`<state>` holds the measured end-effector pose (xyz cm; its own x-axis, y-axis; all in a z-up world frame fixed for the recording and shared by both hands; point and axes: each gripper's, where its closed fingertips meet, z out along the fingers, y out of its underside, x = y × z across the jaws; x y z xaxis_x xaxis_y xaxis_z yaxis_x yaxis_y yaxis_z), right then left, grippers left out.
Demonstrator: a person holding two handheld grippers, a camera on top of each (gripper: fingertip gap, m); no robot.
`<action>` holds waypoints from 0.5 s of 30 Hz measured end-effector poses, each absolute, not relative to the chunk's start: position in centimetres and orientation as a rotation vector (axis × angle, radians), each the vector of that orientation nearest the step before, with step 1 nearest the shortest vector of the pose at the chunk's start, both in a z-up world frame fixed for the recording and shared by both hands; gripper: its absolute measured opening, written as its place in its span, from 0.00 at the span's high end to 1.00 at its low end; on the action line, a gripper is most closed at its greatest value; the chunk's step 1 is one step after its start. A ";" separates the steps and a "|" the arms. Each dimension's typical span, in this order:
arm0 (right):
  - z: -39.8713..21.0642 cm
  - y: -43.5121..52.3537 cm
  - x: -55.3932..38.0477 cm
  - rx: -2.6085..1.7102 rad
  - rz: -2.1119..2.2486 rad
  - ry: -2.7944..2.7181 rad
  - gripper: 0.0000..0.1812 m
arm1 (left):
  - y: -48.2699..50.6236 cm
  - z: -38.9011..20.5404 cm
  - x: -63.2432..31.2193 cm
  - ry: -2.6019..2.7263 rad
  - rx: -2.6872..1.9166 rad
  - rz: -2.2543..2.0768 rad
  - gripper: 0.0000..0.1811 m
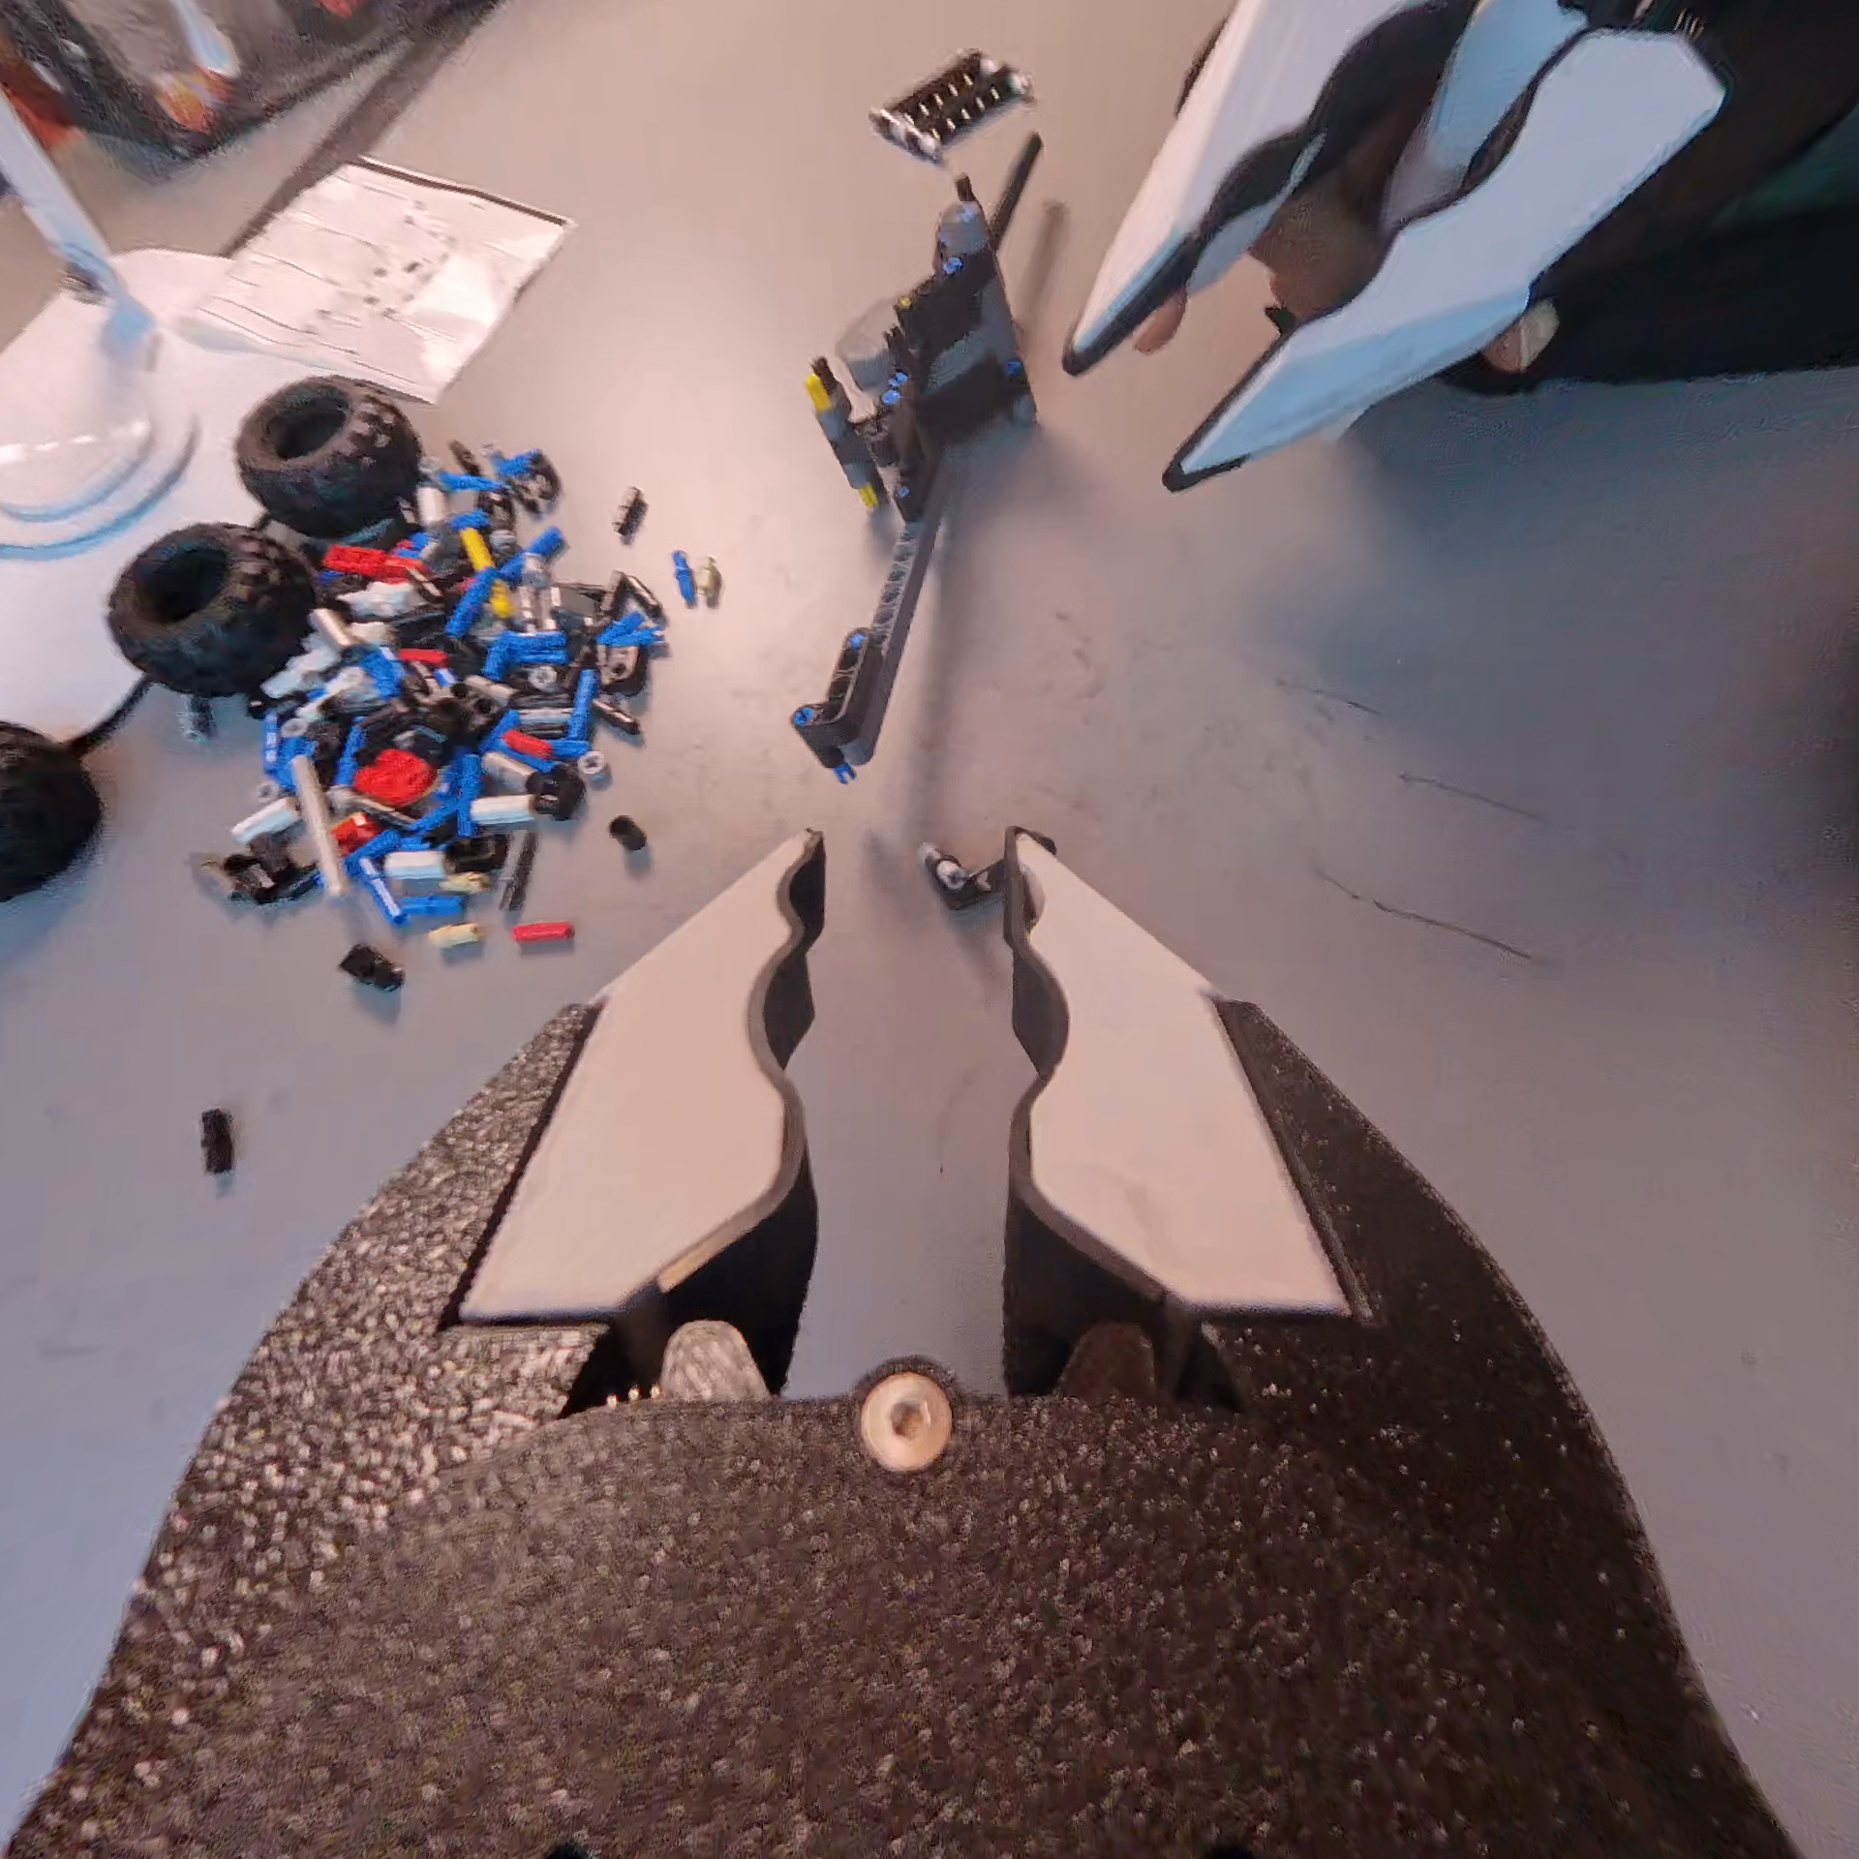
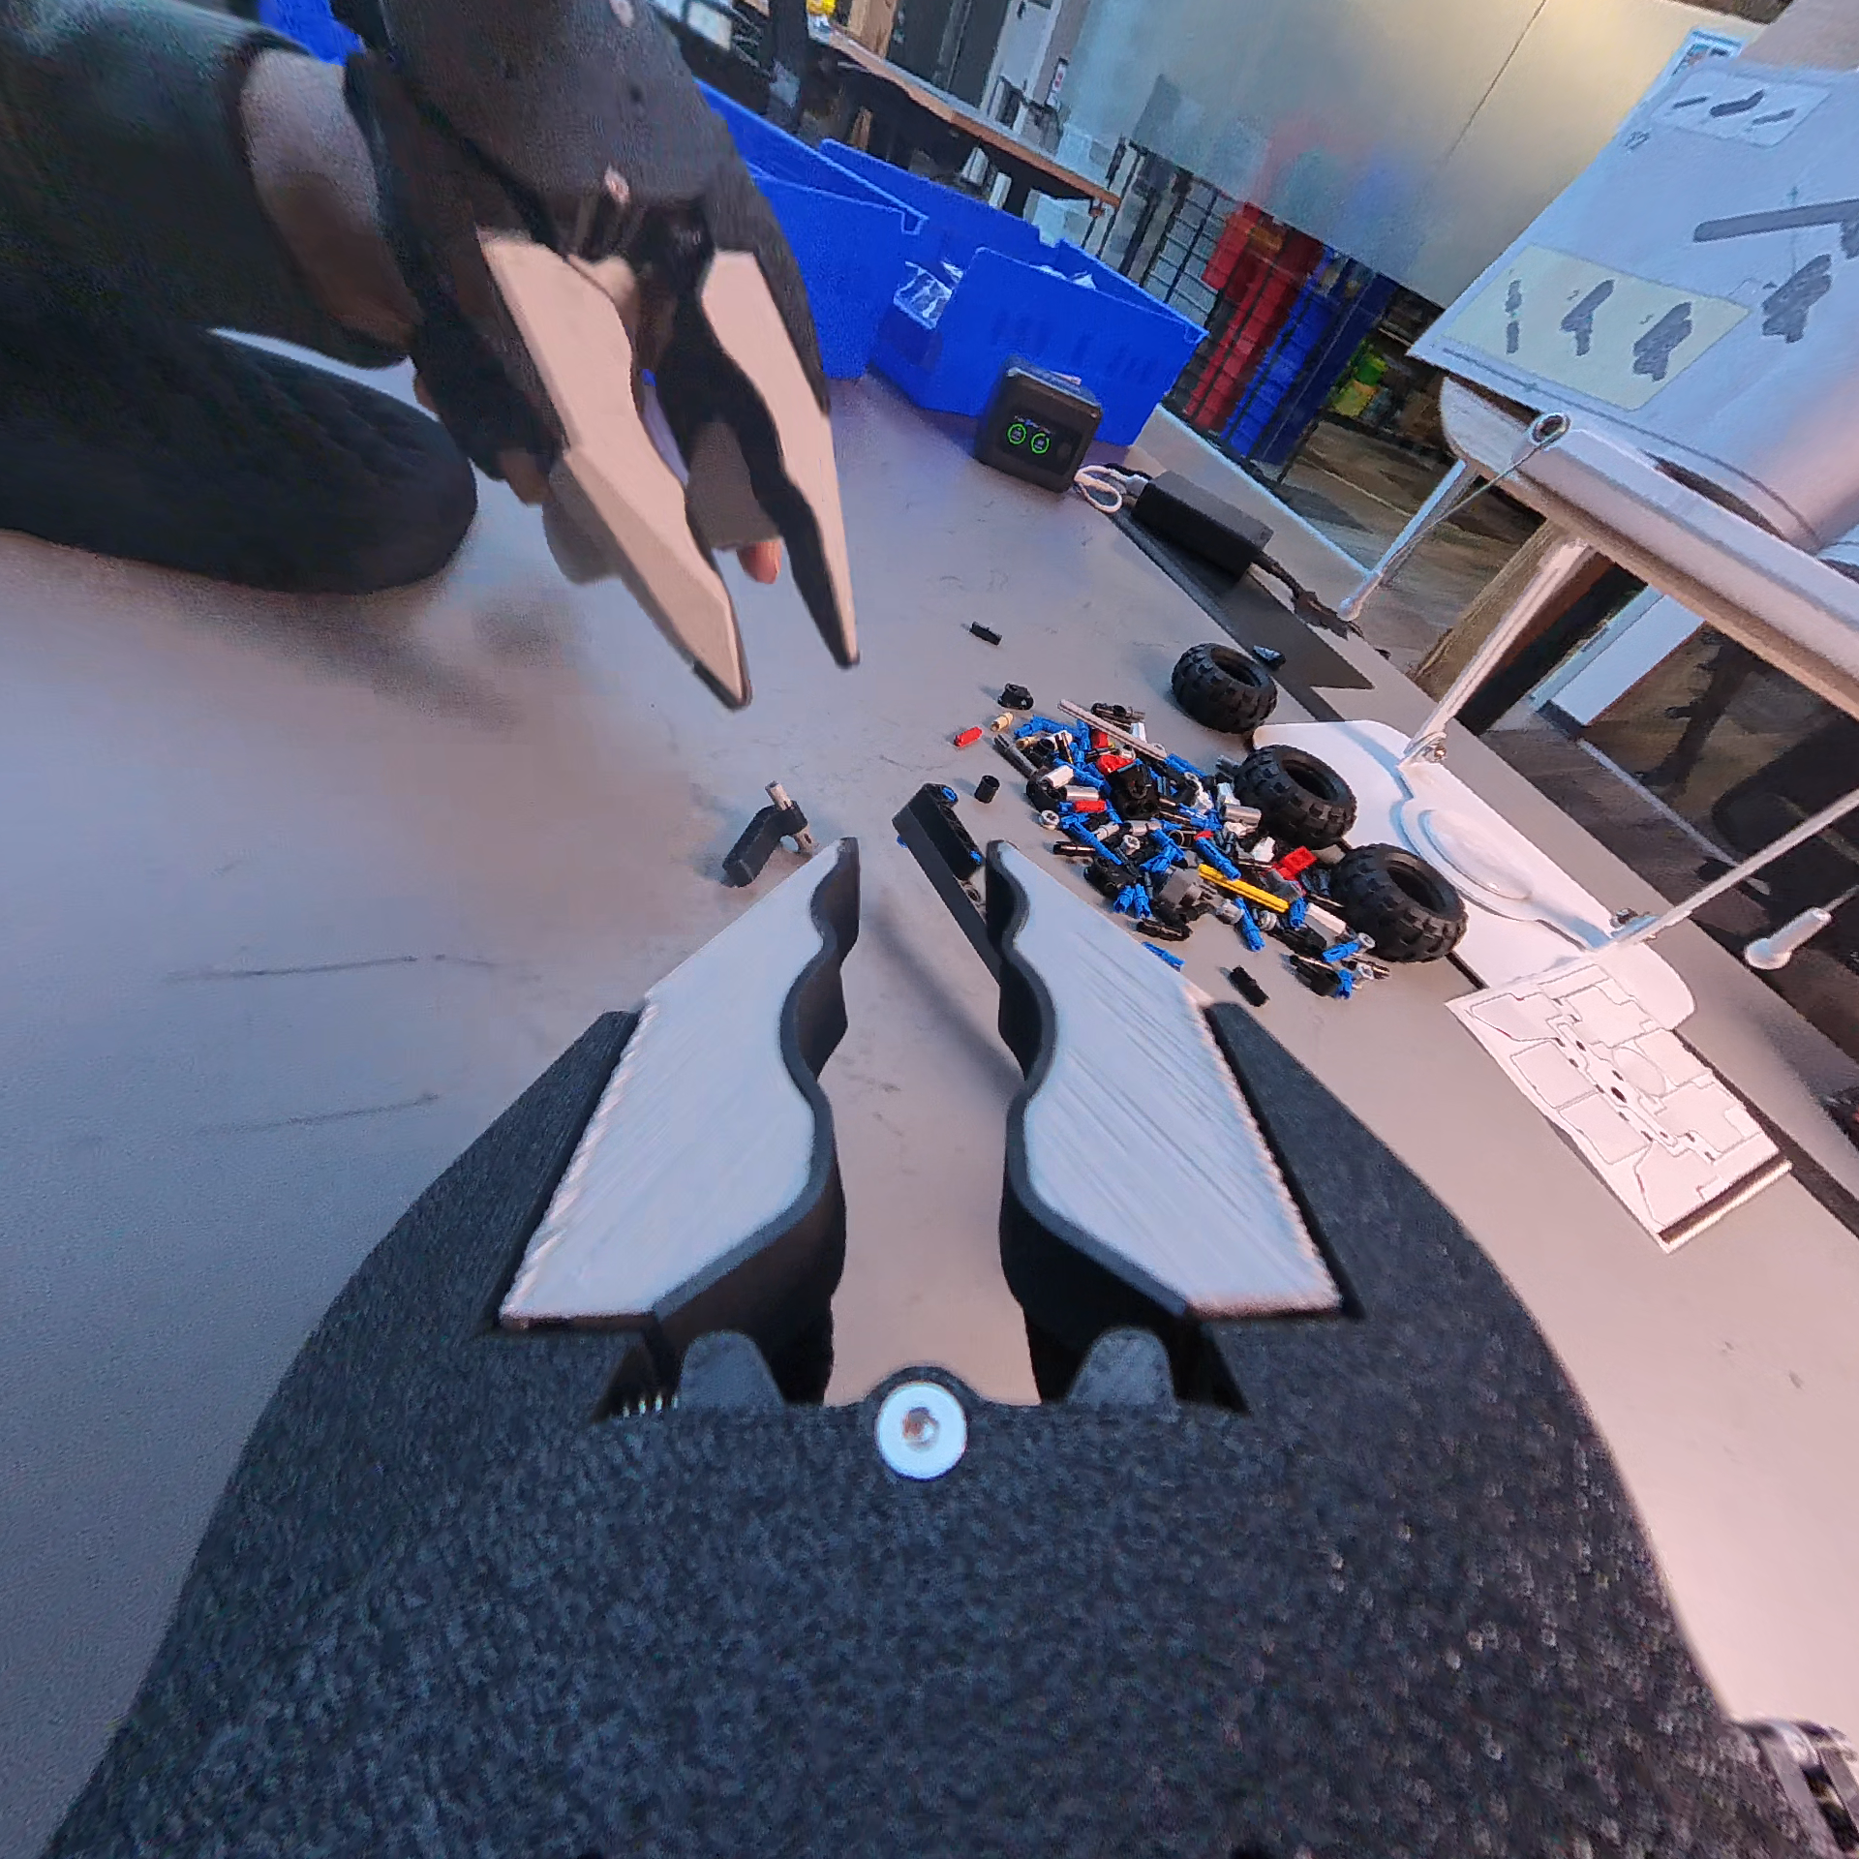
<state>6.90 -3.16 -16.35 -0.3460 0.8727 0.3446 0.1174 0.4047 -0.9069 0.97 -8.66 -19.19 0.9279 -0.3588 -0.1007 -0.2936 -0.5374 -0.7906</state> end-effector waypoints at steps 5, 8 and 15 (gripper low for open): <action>-16.5 -3.3 7.0 -0.852 1.025 -1.757 0.87 | -7.7 -22.6 1.5 0.502 -2.305 -0.078 0.93; -16.6 -3.6 7.0 -0.833 1.015 -1.768 0.87 | -7.7 -23.0 1.8 0.506 -2.307 -0.084 0.97; -14.5 -6.5 8.3 -0.719 1.250 -1.756 0.88 | -8.7 -15.4 7.5 0.603 -1.819 -0.436 0.98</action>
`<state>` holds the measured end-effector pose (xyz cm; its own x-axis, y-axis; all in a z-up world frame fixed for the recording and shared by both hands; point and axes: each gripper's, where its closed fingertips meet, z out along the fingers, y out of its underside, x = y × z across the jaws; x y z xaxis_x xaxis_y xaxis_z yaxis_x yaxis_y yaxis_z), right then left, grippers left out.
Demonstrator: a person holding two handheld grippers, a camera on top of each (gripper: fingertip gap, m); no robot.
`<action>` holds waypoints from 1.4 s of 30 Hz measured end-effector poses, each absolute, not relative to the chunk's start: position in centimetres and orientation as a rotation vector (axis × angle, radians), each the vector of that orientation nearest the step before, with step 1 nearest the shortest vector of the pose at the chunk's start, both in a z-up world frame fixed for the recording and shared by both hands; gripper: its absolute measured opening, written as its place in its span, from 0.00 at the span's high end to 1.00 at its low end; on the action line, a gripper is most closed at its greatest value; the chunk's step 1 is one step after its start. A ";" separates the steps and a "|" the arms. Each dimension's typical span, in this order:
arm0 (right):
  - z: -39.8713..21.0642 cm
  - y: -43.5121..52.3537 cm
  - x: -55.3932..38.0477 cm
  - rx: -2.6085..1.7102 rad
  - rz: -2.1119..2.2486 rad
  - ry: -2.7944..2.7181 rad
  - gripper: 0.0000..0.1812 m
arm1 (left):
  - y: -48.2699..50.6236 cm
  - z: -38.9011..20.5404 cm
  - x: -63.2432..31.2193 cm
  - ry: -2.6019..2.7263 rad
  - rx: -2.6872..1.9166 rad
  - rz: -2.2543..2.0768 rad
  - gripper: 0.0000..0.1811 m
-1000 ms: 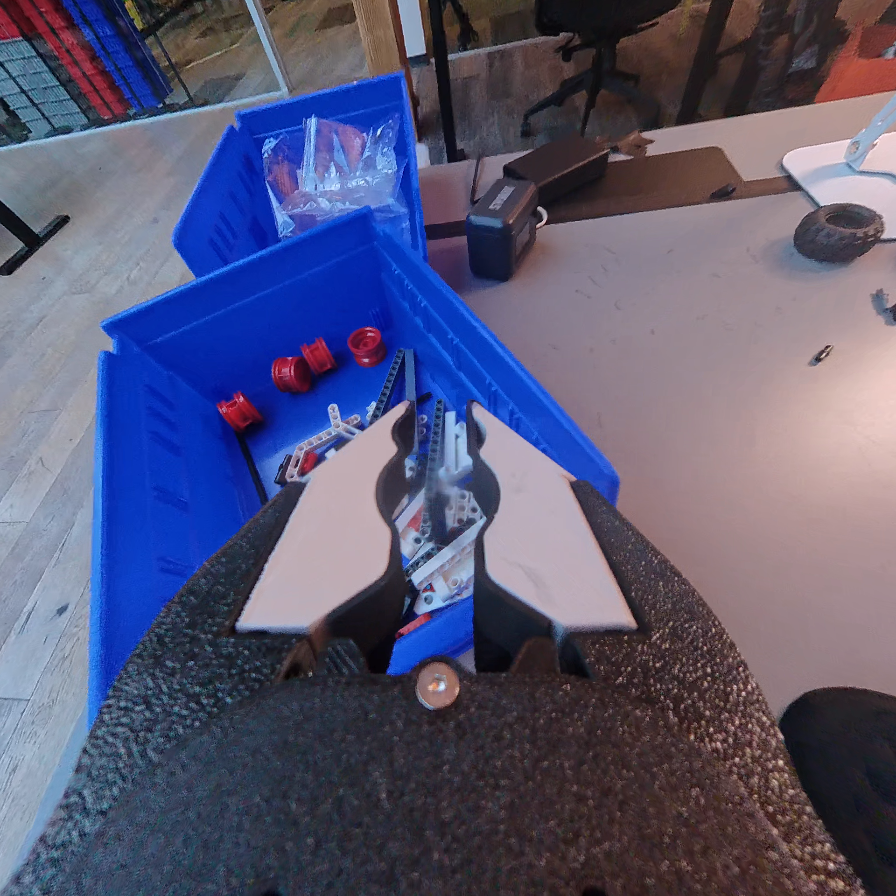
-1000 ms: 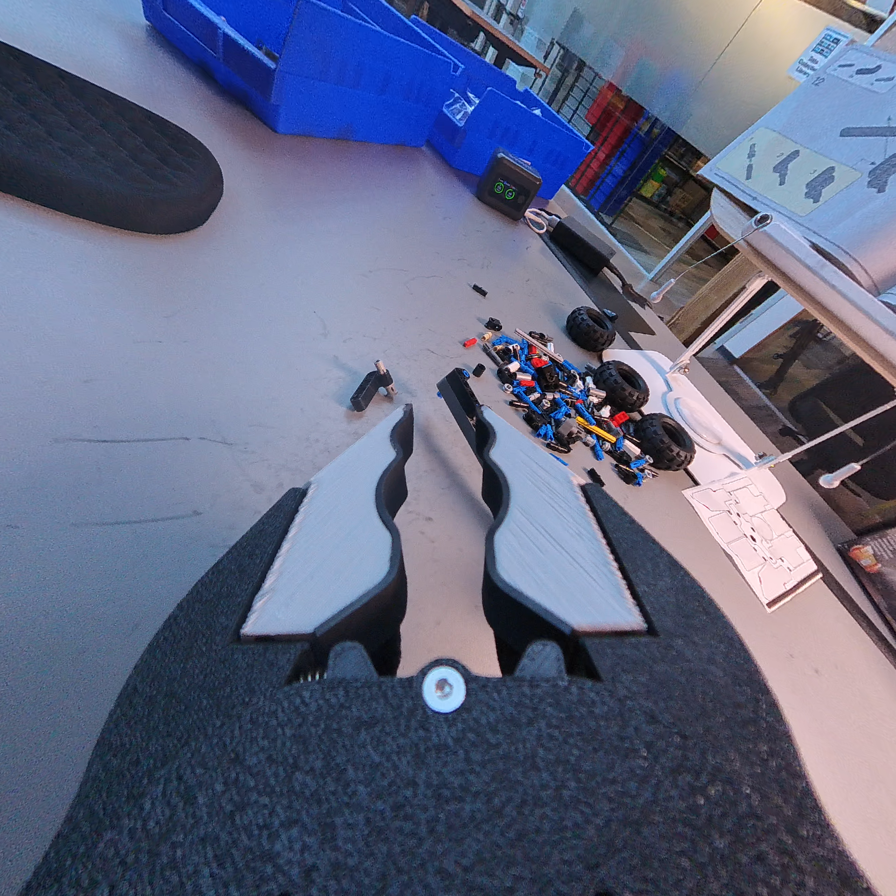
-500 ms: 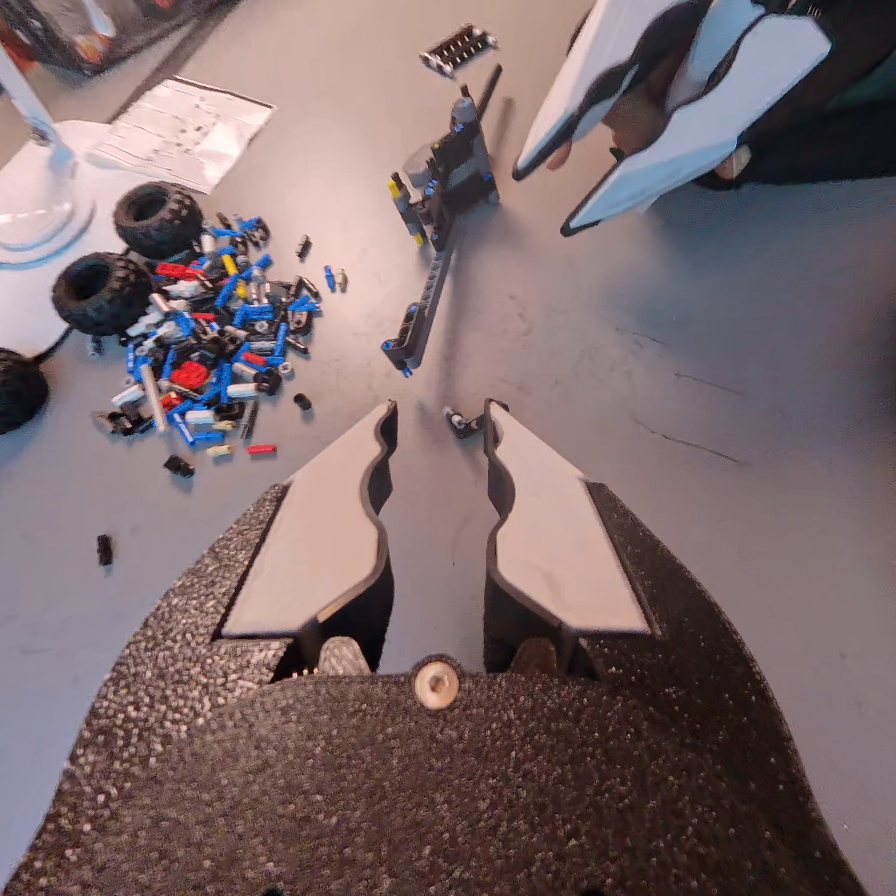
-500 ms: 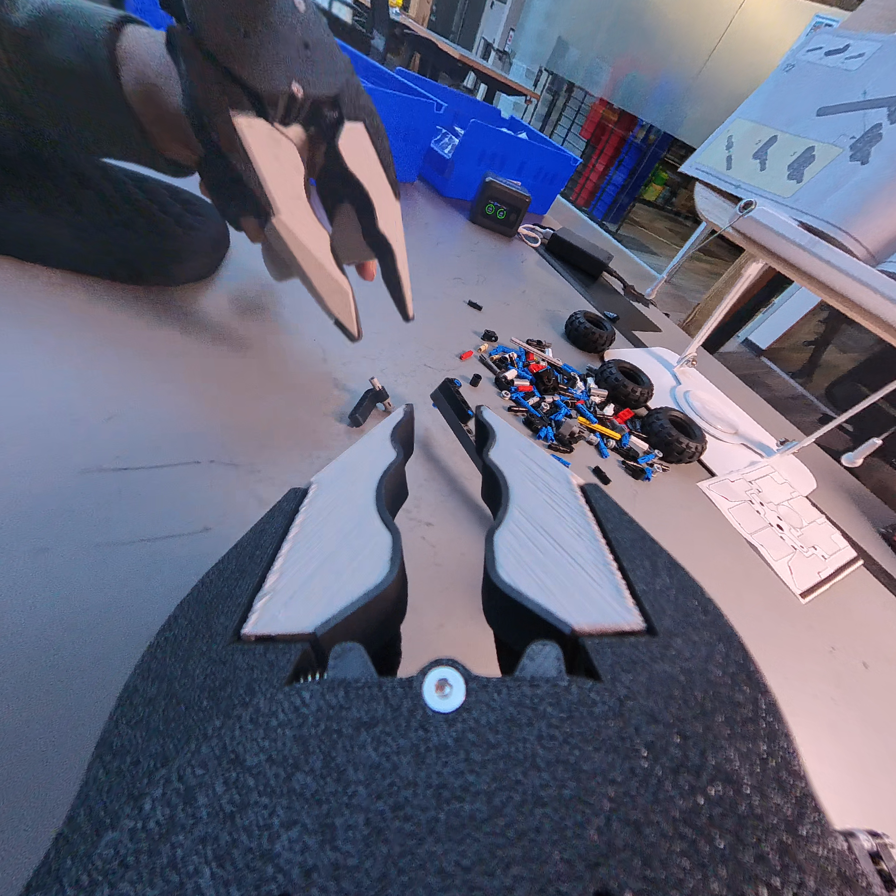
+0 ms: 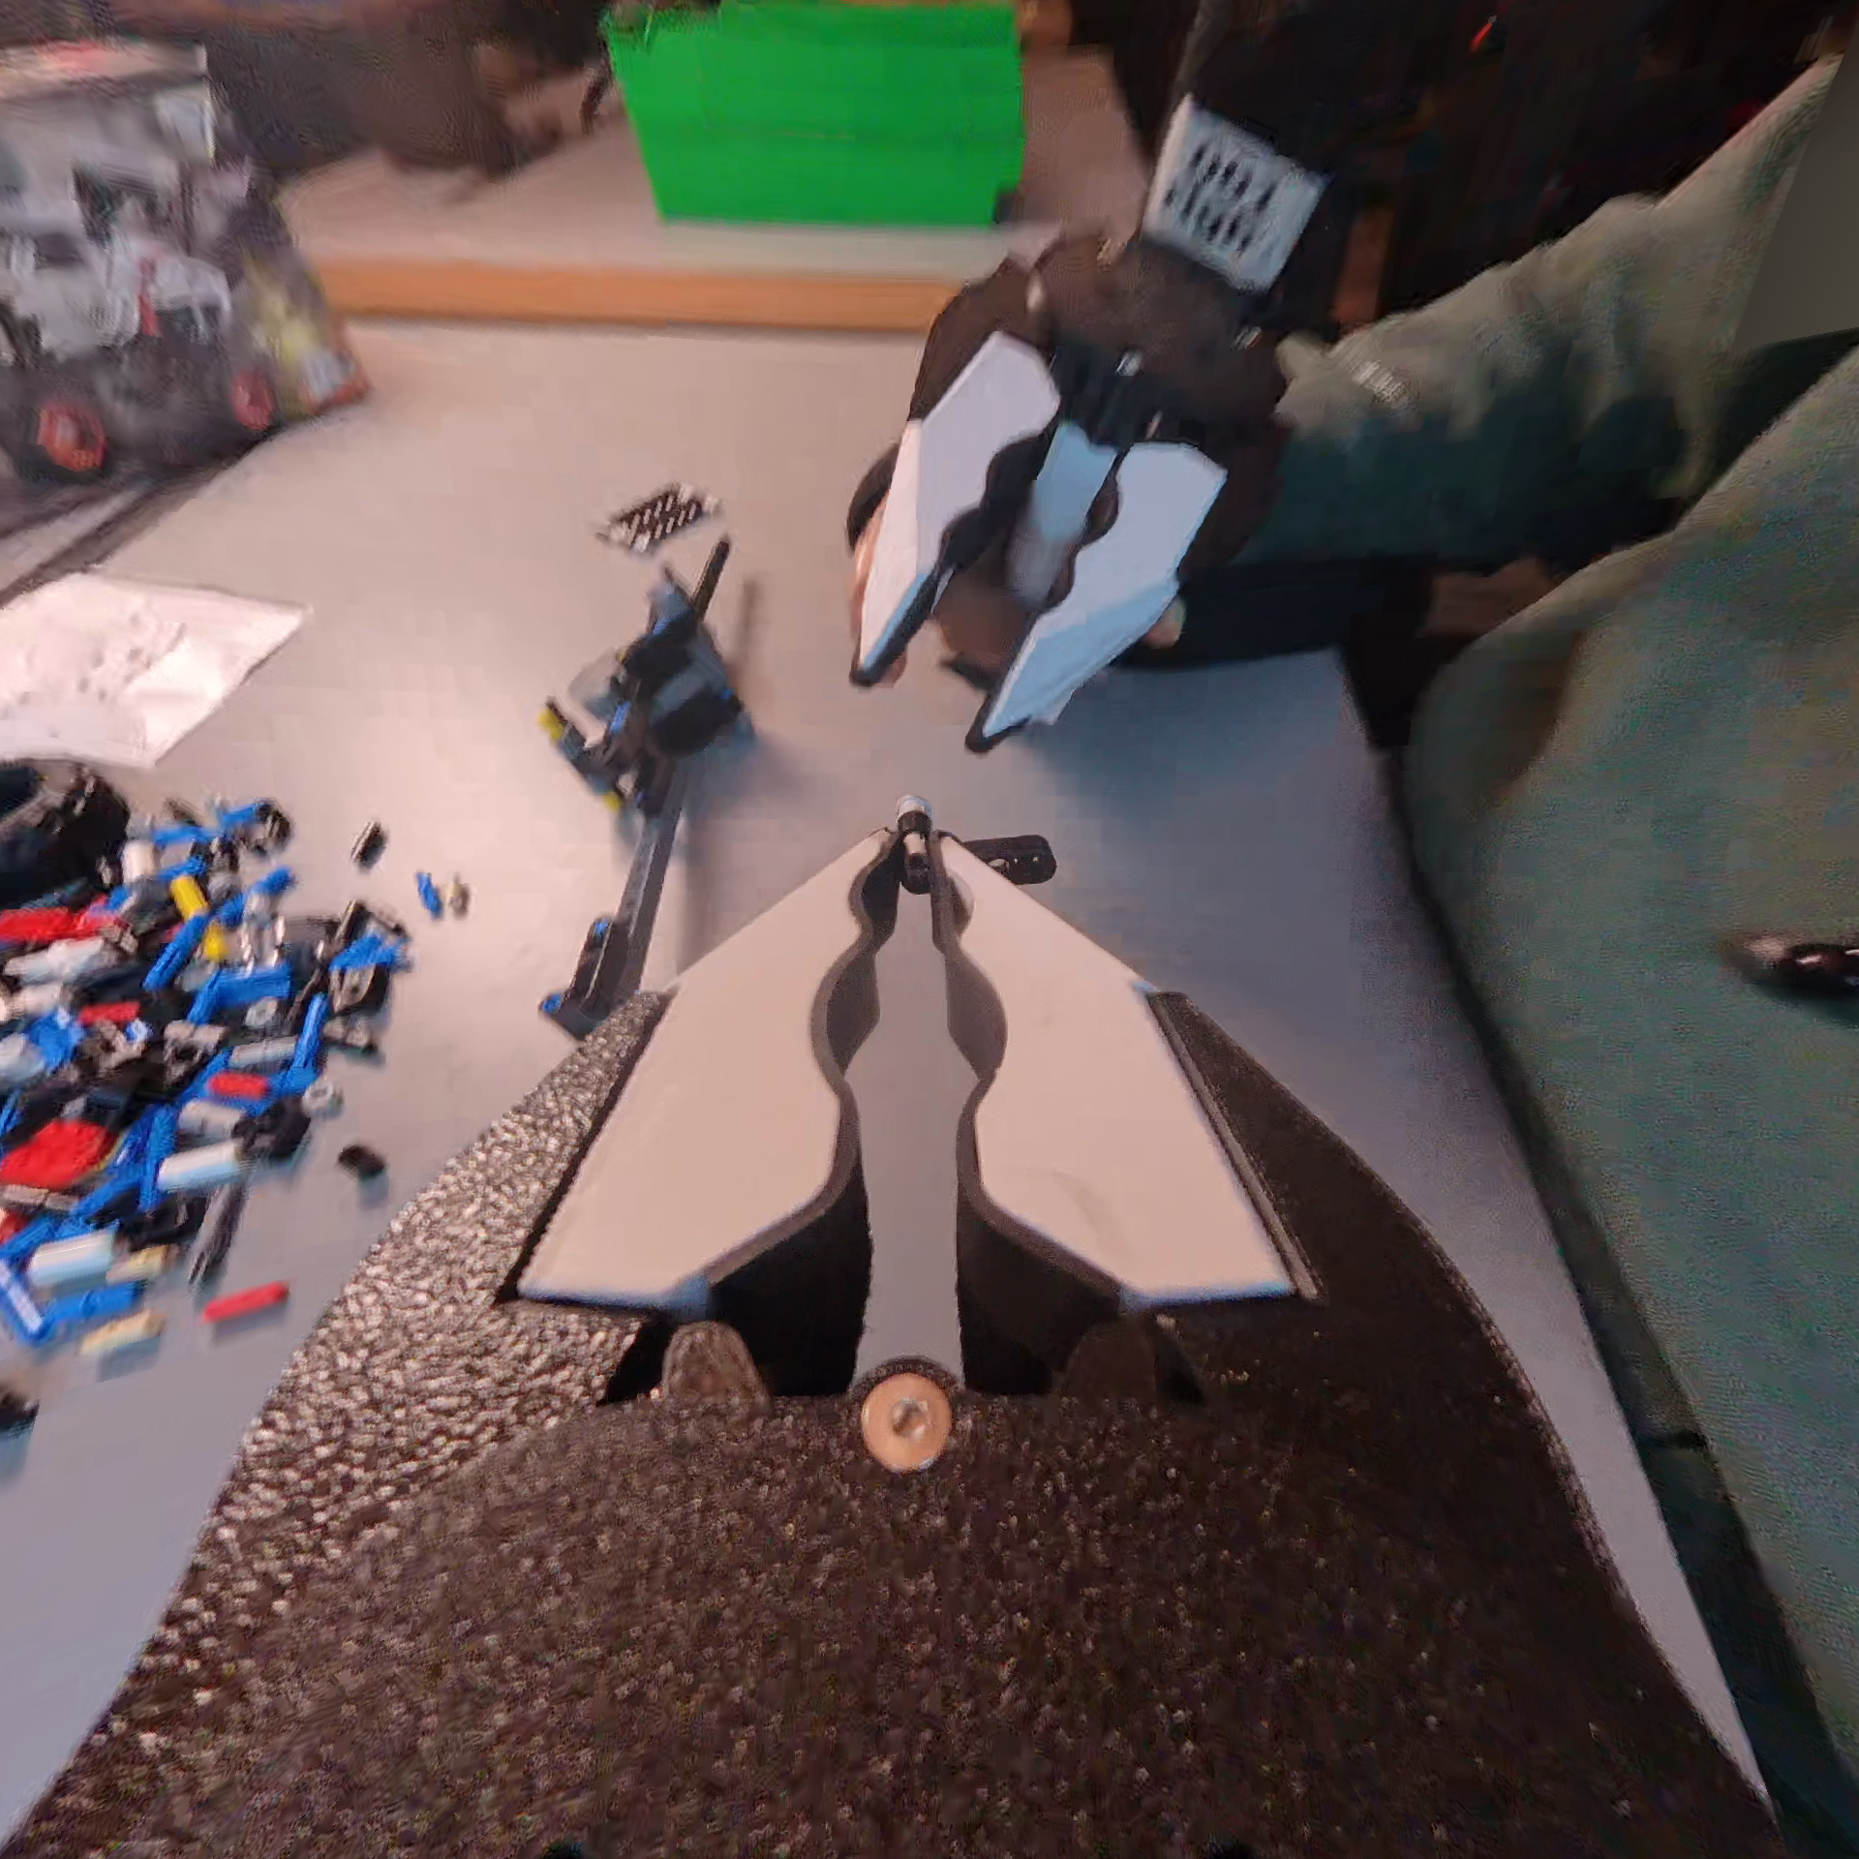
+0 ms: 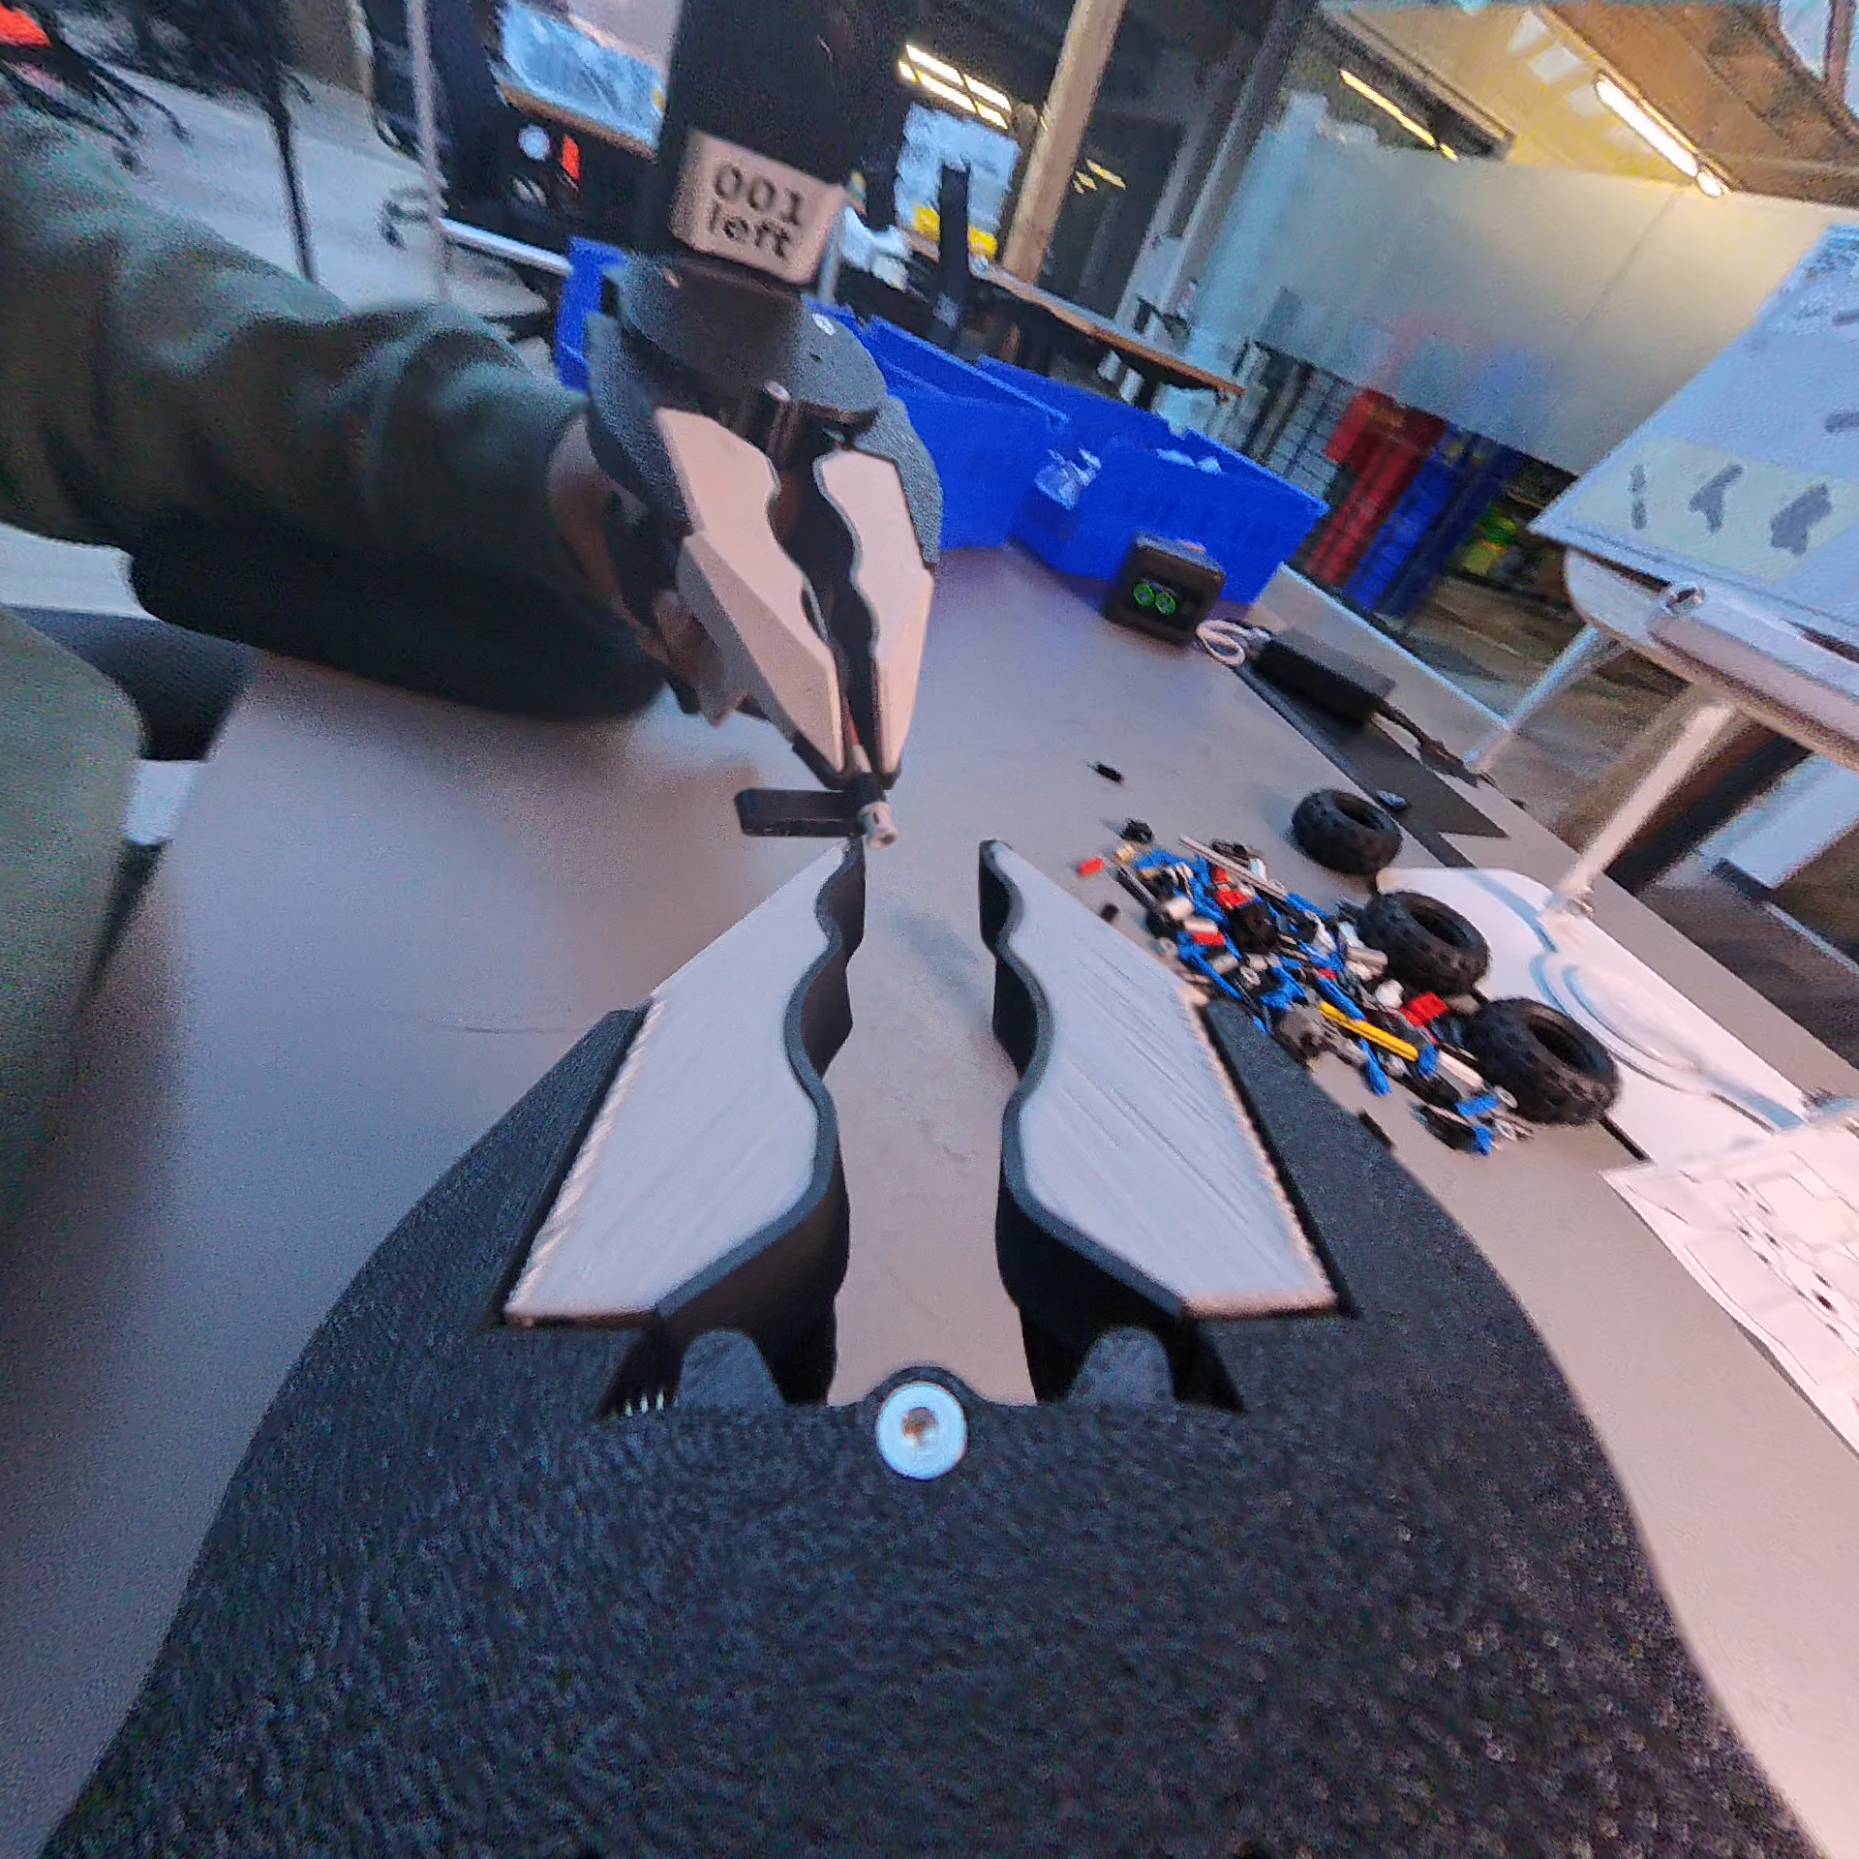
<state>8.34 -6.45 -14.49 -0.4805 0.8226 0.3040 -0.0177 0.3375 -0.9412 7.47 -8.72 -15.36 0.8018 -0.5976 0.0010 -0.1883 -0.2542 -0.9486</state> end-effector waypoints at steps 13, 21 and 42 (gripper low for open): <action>-12.3 -9.7 10.7 -0.589 1.510 -1.764 0.96 | -10.3 -12.1 11.1 0.698 -1.594 -0.553 0.98; -12.5 -9.7 10.7 -0.582 1.498 -1.784 0.97 | -10.3 -12.3 11.2 0.692 -1.602 -0.559 0.98; -12.1 -10.3 10.5 -0.286 1.064 -1.692 0.97 | -10.2 -12.9 11.8 0.585 -1.691 -0.791 0.93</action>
